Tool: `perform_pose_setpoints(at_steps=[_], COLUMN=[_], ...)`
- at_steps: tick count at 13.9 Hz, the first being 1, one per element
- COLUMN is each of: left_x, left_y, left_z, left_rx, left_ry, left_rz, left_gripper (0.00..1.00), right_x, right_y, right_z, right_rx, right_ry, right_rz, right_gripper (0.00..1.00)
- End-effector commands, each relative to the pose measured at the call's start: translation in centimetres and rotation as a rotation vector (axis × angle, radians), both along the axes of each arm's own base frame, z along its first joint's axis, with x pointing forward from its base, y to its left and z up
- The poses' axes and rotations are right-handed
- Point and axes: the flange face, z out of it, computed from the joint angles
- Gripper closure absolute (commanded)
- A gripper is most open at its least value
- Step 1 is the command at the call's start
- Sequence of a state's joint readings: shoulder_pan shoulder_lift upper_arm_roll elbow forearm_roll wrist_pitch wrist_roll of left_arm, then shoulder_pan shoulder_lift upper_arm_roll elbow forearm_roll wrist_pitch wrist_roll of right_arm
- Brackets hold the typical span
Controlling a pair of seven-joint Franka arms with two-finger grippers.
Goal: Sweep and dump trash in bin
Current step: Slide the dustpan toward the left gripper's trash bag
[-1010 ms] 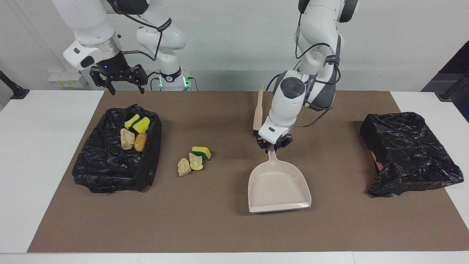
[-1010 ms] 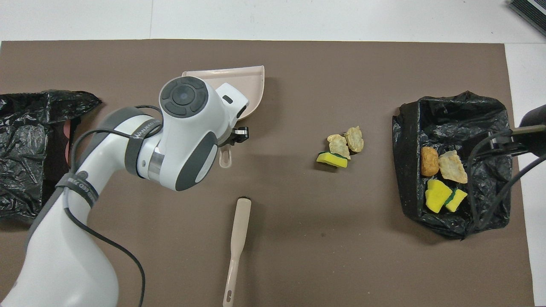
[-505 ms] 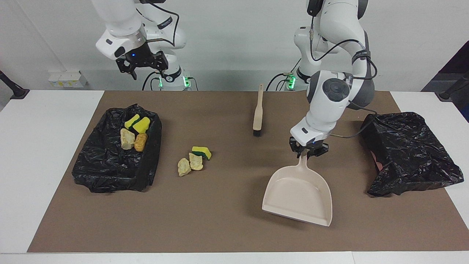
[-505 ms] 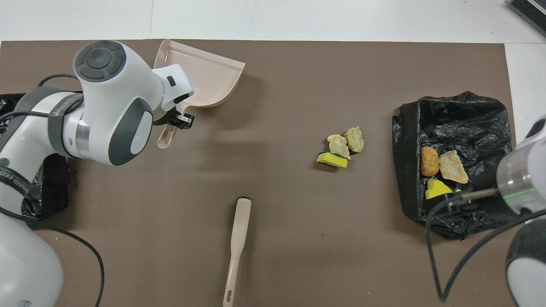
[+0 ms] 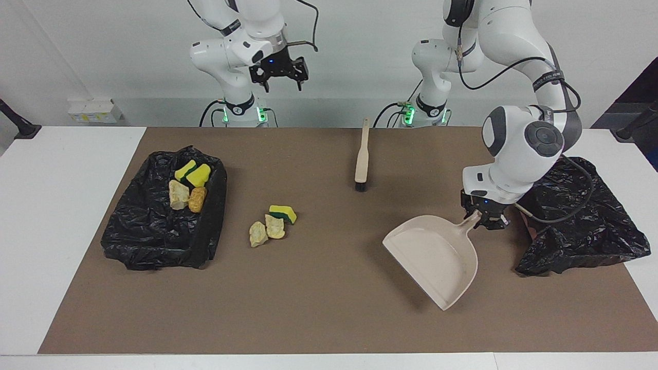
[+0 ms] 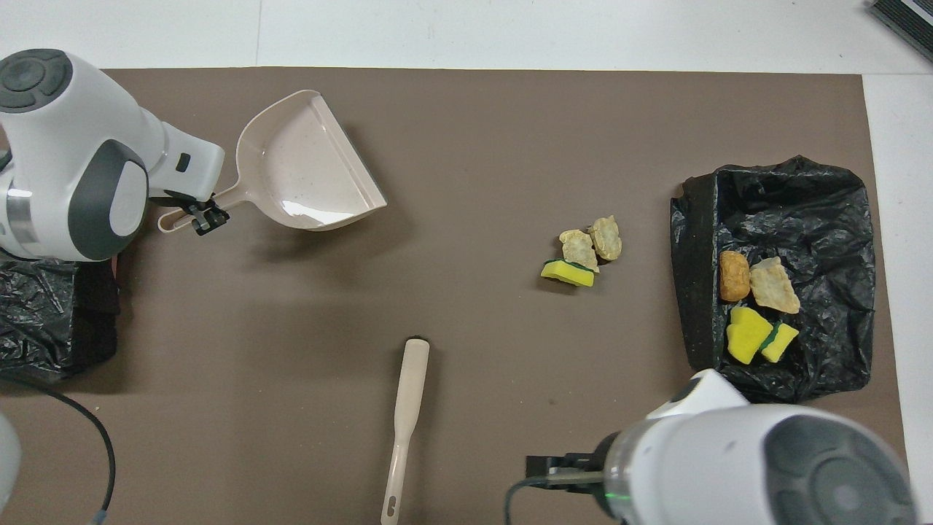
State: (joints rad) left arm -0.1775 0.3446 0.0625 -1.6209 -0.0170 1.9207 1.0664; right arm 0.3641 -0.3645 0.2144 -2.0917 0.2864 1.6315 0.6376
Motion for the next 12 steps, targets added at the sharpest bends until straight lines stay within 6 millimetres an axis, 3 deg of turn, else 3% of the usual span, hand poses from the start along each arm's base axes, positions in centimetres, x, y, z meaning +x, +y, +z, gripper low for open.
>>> perform_pose_setpoints(at_steps=[1, 3, 5, 7, 8, 10, 12], left_x=[-1.6, -2.4, -3.8, -5.5, -6.5, -6.8, -6.9], left_y=[1.8, 2.3, 2.1, 2.1, 2.6, 2.7, 2.0], left_z=[-0.2, -0.9, -1.5, -2.5, -3.7, -5.3, -5.3], left_rx=[0.001, 0.082, 0.147, 0.157, 0.150, 0.145, 0.145], left_ry=[0.013, -0.007, 0.011, -0.003, -0.012, -0.035, -0.034], left_rz=[-0.191, -0.253, -0.305, -0.365, -0.366, -0.371, -0.380], left_gripper=[1.00, 1.00, 1.00, 1.00, 1.00, 1.00, 1.00], right_x=[0.3, -0.4, 0.4, -1.9, -2.4, -2.5, -2.9], right_y=[5.7, 12.2, 15.8, 20.3, 21.0, 20.8, 20.4], right_z=[-4.5, -9.7, -14.5, -20.3, -21.6, -21.8, -21.9], right_rx=[0.052, 0.075, 0.087, 0.093, 0.098, 0.071, 0.037], right_ry=[0.040, 0.065, 0.068, 0.051, 0.036, 0.030, 0.033], right_rz=[-0.150, -0.278, -0.400, -0.371, -0.361, -0.336, -0.314], right_gripper=[0.00, 0.00, 0.00, 0.00, 0.00, 0.00, 0.00])
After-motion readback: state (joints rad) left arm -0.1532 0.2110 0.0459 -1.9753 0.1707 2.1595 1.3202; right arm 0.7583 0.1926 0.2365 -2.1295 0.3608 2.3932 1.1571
